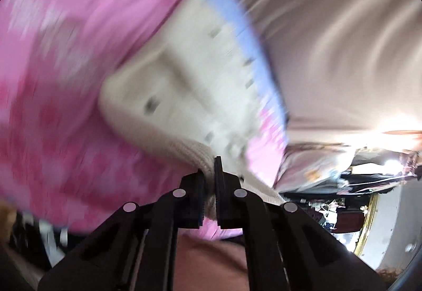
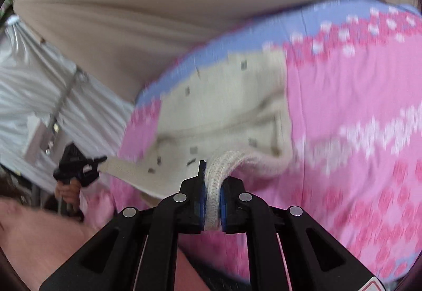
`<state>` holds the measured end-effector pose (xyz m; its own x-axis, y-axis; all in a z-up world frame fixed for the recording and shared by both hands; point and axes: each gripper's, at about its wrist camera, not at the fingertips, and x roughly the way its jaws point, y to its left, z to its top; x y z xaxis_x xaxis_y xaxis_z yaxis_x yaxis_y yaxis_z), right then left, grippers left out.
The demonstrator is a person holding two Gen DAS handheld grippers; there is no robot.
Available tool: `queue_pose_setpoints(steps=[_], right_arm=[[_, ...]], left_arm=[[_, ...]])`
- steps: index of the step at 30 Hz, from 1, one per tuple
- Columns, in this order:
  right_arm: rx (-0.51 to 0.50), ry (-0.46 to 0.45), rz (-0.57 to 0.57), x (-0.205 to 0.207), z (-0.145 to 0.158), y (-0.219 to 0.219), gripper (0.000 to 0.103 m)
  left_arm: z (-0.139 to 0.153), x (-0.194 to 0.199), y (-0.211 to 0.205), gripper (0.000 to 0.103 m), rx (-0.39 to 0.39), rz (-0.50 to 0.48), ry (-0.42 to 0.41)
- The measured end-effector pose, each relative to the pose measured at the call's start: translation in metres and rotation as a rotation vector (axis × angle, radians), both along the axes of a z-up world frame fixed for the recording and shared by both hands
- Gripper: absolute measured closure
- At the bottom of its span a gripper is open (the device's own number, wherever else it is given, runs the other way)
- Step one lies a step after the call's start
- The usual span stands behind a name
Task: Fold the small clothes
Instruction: 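Lift the hem with both grippers and fold it toward the collar, then lower the hem onto the sweater and open both grippers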
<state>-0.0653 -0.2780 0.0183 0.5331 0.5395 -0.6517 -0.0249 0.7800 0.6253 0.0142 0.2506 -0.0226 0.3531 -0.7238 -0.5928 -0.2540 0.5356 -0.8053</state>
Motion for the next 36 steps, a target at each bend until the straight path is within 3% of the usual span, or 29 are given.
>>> queue_pose_setpoints(steps=[4,9,15,18,21,22,24,25,26,28,30,31,32,36], right_arm=[[0.072,-0.085,-0.091,0.067,0.011,-0.022,0.095],[0.038,-0.072,-0.123,0.165,-0.006,-0.023,0.095],[0.023,0.07,-0.2,0.269,-0.069,-0.027,0.093],[0.004,0.151,-0.25,0.305,-0.107,-0.027,0.086],[-0.007,0.177,-0.262,0.314,-0.12,-0.024,0.086],[-0.004,0.157,-0.257,0.312,-0.117,-0.023,0.081],[-0.026,0.091,-0.25,0.304,-0.107,-0.021,0.061],[-0.053,0.051,-0.269,0.298,-0.102,-0.021,0.044],[-0.066,0.005,-0.292,0.293,-0.097,-0.023,0.04],[-0.043,-0.032,-0.336,0.294,-0.096,-0.03,0.04],[-0.074,0.038,-0.346,0.304,-0.096,-0.029,0.047],[-0.128,0.056,-0.287,0.308,-0.09,-0.019,0.069],[-0.182,0.057,-0.231,0.309,-0.086,-0.006,0.084],[-0.396,-0.008,0.097,0.283,-0.075,0.093,0.092]], left_arm=[[0.032,0.057,0.009,0.099,0.016,0.037,-0.103],[0.031,0.135,-0.003,0.099,0.116,0.035,-0.151],[-0.013,0.247,-0.017,0.098,0.234,0.061,-0.1],[-0.055,0.295,-0.026,0.093,0.305,0.073,-0.043],[-0.105,0.319,-0.021,0.093,0.376,0.144,0.073],[-0.112,0.319,-0.017,0.093,0.367,0.164,0.079],[-0.111,0.312,-0.012,0.093,0.327,0.18,0.039],[-0.104,0.306,-0.011,0.09,0.333,0.176,0.001],[-0.096,0.301,-0.009,0.086,0.356,0.187,-0.043],[-0.08,0.296,-0.006,0.054,0.47,0.24,-0.128],[-0.075,0.304,-0.005,0.056,0.56,0.217,-0.132],[-0.07,0.304,-0.007,0.057,0.584,0.203,-0.135],[-0.062,0.302,-0.011,0.057,0.583,0.171,-0.164],[-0.032,0.268,-0.056,0.05,0.606,-0.08,-0.317]])
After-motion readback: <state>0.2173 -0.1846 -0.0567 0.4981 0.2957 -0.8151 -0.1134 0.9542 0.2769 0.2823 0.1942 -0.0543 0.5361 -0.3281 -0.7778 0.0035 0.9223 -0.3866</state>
